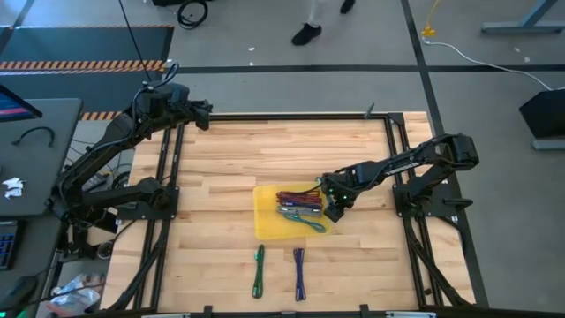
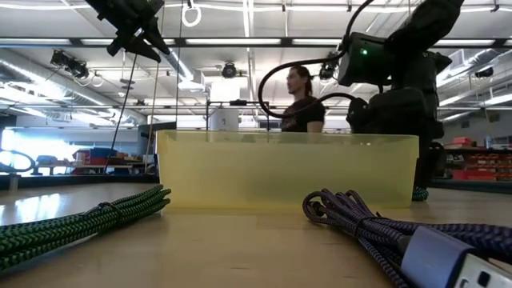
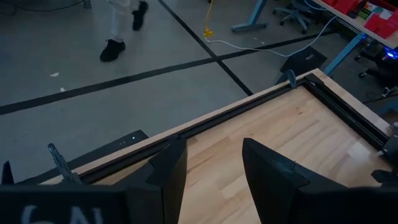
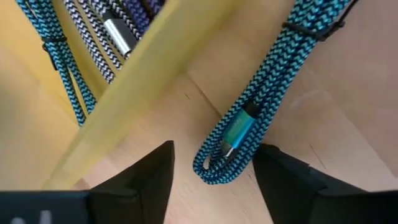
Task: Pick and place USB-C Cables
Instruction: Put the blue charger cable into the yellow bin
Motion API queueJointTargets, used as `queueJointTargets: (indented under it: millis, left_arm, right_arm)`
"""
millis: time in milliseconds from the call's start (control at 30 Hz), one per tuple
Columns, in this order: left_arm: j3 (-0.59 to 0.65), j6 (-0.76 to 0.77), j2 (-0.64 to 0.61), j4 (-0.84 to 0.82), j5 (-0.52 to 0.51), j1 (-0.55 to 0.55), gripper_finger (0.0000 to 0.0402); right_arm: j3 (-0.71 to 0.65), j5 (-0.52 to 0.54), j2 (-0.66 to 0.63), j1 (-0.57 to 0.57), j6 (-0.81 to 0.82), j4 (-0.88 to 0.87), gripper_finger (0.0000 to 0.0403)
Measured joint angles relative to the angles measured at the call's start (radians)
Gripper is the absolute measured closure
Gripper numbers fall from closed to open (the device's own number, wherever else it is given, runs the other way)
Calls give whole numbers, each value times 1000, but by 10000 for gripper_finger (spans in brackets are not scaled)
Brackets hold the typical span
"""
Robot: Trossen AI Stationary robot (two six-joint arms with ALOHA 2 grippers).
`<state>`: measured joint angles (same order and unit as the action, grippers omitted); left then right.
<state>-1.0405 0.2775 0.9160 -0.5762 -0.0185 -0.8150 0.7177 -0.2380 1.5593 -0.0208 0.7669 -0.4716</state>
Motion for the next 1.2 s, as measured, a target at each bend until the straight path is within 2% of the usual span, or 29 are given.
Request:
queueJointTargets:
  millis: [133,400,467,633,833,1000,1200]
  left_arm:
    - [0,0,0,0,0,0,239]
    - [0,-1,0,0,0,0,239]
    - [0,-1,0,0,0,0,239]
    - [0,-1,0,0,0,0,239]
    - [0,-2,0,-6,0,0,239]
    - [0,-4,0,-37,0,0,239]
    - [0,-23,0,-84,0,0,239]
  right_arm:
    - [-1,1,2,0,0,-2,218]
    - [-2,-10,5,-2,46,5,361]
    - [-2,-13,4,-2,46,6,386]
    - [-1,24,0,-6,40,-26,387]
    - [-1,144,-36,-61,15,-241,387]
    - [-8,290,-128,-126,18,-417,388]
    - [114,305,-261,-218,-31,-513,388]
